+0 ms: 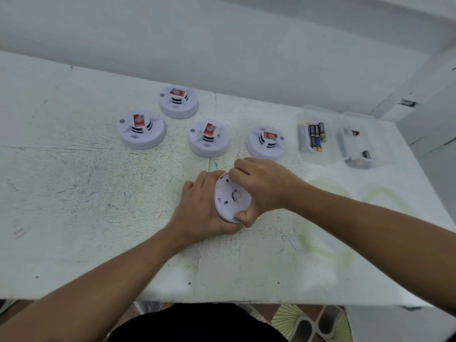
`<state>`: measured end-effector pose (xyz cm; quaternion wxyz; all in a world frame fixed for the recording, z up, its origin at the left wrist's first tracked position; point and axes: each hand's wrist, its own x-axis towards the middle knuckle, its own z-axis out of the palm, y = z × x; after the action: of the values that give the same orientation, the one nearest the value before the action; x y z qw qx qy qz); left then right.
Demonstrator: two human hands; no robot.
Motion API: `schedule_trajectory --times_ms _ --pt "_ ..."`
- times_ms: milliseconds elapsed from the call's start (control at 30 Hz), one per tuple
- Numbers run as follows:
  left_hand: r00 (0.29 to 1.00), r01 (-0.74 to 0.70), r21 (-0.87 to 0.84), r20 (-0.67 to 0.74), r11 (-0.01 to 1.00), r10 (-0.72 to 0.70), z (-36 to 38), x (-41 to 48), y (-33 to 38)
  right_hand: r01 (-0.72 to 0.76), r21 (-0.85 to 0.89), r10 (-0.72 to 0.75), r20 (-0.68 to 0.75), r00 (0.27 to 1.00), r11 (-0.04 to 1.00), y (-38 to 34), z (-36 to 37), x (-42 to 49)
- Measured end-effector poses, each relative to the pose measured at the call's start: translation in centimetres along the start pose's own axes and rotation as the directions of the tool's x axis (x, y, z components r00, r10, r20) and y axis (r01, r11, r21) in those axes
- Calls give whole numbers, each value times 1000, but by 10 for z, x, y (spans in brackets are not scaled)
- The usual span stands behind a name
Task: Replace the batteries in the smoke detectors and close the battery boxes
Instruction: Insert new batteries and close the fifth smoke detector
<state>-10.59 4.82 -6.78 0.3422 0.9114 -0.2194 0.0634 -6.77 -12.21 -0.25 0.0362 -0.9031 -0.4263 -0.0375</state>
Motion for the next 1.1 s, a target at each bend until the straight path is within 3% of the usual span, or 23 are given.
schedule_trajectory --times_ms 533,667,767,867,933,1100 --pt "999 -18 33 -29 999 19 -2 0 4 -67 58 72 -85 994 996 -1 7 -6" --pt "997 70 -79 33 994 -68 -8 0 1 -169 151 182 -75 981 974 -6 9 -13" --pt "994 100 -125 55 987 -93 -11 1 1 -301 293 311 13 950 907 -9 2 -22" --pt "988 149 -174 74 973 -138 -14 3 4 -465 495 460 140 877 734 -11 -4 -29" --pt "976 205 -196 112 959 -185 -15 3 4 -550 672 553 243 797 497 -10 -5 -36" --pt "907 408 -225 209 885 -365 -26 16 15 -437 898 589 381 713 -51 -11 -5 -50"
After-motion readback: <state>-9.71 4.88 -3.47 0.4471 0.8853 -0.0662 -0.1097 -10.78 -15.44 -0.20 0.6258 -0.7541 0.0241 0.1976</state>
